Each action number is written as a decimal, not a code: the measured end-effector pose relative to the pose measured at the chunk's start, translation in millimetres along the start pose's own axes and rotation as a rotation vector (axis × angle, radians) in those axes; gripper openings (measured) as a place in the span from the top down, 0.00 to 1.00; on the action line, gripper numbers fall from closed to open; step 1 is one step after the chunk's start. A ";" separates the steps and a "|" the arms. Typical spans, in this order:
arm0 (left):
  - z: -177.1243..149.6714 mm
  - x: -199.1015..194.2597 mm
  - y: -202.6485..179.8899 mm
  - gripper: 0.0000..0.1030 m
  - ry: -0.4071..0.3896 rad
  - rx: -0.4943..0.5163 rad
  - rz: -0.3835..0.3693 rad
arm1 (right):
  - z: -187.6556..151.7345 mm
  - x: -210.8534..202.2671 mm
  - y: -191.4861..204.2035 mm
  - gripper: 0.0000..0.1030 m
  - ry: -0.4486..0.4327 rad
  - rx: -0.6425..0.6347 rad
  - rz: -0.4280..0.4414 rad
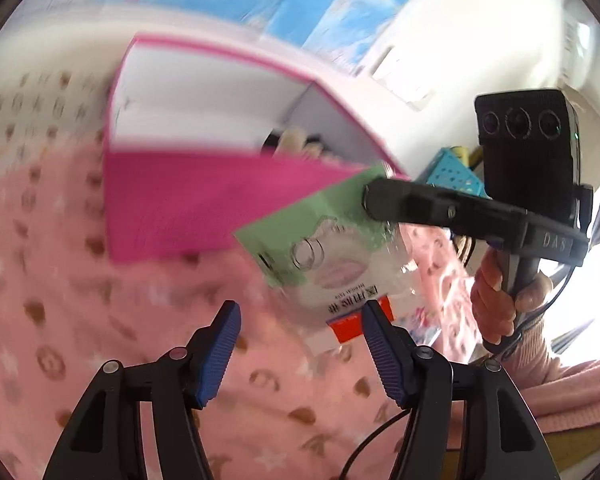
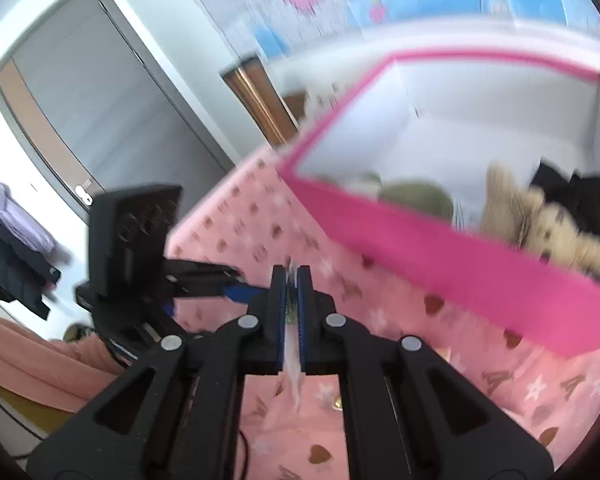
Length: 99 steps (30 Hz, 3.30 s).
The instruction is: Organize soft objects
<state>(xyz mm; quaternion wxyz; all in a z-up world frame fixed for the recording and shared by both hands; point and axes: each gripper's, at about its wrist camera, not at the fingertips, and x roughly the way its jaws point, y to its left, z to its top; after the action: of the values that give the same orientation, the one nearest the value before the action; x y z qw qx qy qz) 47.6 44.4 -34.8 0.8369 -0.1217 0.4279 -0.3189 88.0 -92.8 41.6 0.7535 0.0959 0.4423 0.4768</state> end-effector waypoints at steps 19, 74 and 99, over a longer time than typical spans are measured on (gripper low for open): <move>112.3 3.9 4.5 0.44 -0.124 0.082 0.278 | 117.3 -11.2 -32.3 0.94 -0.187 -0.001 -0.052; -31.1 54.0 -31.3 0.55 0.158 -0.033 0.104 | -65.2 -20.4 -69.0 0.54 0.055 0.152 -0.237; -21.5 33.8 -32.1 0.62 0.107 -0.043 0.112 | -62.9 -12.3 -57.3 0.54 0.052 0.156 -0.195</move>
<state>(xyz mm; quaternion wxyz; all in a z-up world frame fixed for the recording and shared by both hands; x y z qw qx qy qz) 31.2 -0.3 -54.1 0.8265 -0.0982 0.4851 -0.2682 74.6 -150.3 -20.9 0.7749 0.0985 0.5046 0.3678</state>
